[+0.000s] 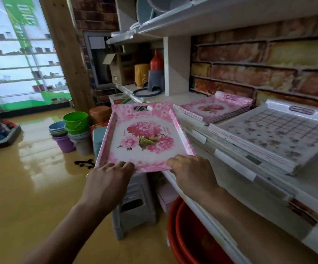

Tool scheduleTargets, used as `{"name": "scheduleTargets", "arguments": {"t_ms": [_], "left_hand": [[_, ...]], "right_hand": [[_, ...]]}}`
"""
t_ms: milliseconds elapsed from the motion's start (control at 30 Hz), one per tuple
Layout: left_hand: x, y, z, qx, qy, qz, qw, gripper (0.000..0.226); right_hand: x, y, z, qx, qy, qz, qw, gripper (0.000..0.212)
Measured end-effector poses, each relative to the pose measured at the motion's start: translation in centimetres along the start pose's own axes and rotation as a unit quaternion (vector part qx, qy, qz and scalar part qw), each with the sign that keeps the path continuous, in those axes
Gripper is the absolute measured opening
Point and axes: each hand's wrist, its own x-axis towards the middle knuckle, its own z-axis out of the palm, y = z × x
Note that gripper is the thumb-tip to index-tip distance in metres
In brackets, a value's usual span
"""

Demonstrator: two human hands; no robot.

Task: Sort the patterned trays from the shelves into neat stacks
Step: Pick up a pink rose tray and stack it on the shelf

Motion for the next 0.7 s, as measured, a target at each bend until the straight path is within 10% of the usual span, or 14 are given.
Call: {"name": "scheduleTargets", "arguments": {"t_ms": [700], "left_hand": [[26.8, 1.8, 9.6, -0.185, 0.192, 0.309, 0.913, 0.022]], "right_hand": [[7.6, 8.7, 1.2, -0.32, -0.092, 0.303, 0.893, 0.035]]}}
